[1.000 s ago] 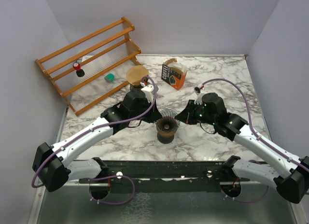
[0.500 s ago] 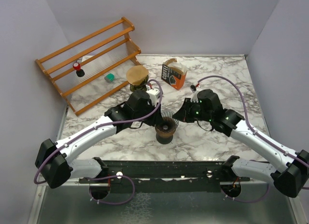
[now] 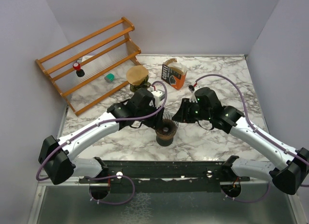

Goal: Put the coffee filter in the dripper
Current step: Place the coffee dripper in the dripper holder, then pick up the coffee filter from the coffee filter holder.

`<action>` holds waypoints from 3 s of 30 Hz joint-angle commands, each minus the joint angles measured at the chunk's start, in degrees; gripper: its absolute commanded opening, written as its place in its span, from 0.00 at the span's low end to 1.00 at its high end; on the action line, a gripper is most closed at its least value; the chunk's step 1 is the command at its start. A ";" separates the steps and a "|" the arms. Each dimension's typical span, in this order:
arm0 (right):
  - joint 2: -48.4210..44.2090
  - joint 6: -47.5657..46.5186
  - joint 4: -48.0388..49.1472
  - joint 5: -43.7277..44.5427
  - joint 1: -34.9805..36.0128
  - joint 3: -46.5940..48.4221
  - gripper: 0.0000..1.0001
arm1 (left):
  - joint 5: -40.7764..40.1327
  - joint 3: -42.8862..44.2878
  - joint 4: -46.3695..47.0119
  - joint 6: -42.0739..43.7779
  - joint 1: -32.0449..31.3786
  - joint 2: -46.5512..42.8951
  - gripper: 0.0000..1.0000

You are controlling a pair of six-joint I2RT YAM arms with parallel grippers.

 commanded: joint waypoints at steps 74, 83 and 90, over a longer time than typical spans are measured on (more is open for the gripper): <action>49.47 -44.65 8.15 12.82 -16.38 47.17 0.38 | -37.45 -15.53 23.22 15.63 1.26 -30.25 0.85; 50.58 -44.59 8.34 13.28 -16.34 47.07 0.28 | -37.46 -15.62 23.31 15.71 1.26 -30.15 0.85; 50.95 -44.52 8.21 14.19 -16.34 47.22 0.04 | -37.11 -15.54 23.21 15.79 1.28 -29.94 0.85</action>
